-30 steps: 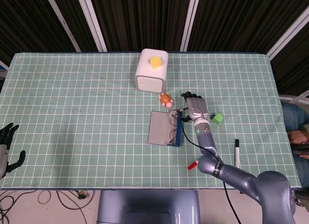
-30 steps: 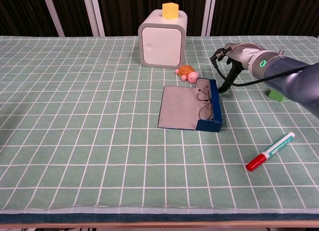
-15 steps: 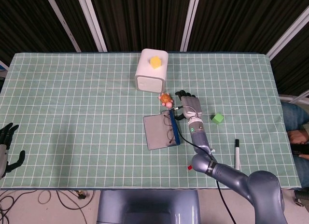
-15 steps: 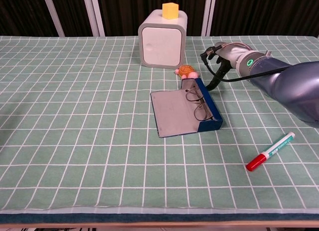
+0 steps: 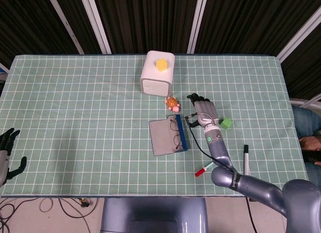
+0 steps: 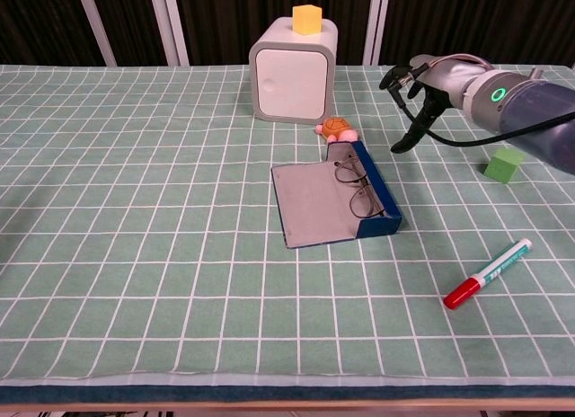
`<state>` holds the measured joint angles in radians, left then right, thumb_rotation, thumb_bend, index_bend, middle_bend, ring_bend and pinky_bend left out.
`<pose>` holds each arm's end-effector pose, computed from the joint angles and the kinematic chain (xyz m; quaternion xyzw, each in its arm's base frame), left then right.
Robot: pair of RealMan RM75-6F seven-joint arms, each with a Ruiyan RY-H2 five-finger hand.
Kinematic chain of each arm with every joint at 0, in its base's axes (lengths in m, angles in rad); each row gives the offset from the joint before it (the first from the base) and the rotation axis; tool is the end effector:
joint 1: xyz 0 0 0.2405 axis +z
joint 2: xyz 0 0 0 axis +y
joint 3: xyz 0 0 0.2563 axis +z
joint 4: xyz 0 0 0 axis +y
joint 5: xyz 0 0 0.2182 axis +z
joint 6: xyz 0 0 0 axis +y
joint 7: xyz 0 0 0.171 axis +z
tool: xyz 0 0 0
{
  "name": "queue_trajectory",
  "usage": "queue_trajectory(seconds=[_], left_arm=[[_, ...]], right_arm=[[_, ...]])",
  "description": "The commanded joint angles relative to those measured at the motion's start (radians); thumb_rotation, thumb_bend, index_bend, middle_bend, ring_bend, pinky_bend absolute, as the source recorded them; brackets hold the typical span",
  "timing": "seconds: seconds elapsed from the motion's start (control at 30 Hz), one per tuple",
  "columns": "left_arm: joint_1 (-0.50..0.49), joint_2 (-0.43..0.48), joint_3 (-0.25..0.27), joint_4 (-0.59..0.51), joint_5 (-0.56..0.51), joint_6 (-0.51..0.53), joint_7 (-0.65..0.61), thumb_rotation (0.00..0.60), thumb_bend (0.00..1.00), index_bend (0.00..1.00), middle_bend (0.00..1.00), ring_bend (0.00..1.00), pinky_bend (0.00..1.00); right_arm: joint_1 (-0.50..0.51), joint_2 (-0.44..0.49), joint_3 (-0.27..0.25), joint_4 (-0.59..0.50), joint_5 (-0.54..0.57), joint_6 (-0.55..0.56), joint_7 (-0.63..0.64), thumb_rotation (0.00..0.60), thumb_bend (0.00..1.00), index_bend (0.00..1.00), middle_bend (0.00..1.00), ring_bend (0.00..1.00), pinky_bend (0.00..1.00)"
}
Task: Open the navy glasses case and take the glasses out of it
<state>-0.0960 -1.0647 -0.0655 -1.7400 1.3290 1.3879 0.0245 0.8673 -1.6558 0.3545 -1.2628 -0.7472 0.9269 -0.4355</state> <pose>-0.3204 0.2111 0.1526 -0.5530 -0.4621 -0.3549 0.5956 -0.1378 -0.4449 -0.0228 0.6441 -0.4547 0.3677 0.4931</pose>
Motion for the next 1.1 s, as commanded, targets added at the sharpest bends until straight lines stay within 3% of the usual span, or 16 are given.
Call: queue_trajectory(seconds=[0.03, 0.3, 0.53, 0.87, 1.1], left_arm=[[0.000, -0.001, 0.000, 0.000, 0.000, 0.000, 0.002, 0.600, 0.44, 0.05, 0.00, 0.00, 0.00], [-0.001, -0.002, -0.001, -0.003, -0.003, -0.001, 0.004, 0.600, 0.44, 0.05, 0.00, 0.00, 0.00], [-0.001, -0.003, -0.002, -0.004, -0.006, -0.001, 0.008, 0.600, 0.44, 0.05, 0.00, 0.00, 0.00], [-0.002, -0.004, -0.004, -0.003, -0.014, -0.003, 0.013, 0.600, 0.44, 0.05, 0.00, 0.00, 0.00], [-0.002, -0.004, -0.005, -0.003, -0.017, -0.003, 0.014, 0.600, 0.44, 0.05, 0.00, 0.00, 0.00]], right_arm=[[-0.059, 0.156, -0.074, -0.197, -0.072, 0.009, -0.052, 0.600, 0.23, 0.17, 0.11, 0.18, 0.23], [-0.109, 0.309, -0.187, -0.403, -0.199, 0.026, -0.100, 0.600, 0.24, 0.17, 0.10, 0.17, 0.23], [-0.150, 0.331, -0.276, -0.440, -0.333, 0.058, -0.105, 0.600, 0.27, 0.21, 0.09, 0.17, 0.23], [-0.173, 0.318, -0.327, -0.473, -0.436, 0.086, -0.124, 0.600, 0.28, 0.25, 0.08, 0.15, 0.23], [-0.180, 0.293, -0.333, -0.475, -0.457, 0.093, -0.130, 0.600, 0.28, 0.26, 0.08, 0.15, 0.23]])
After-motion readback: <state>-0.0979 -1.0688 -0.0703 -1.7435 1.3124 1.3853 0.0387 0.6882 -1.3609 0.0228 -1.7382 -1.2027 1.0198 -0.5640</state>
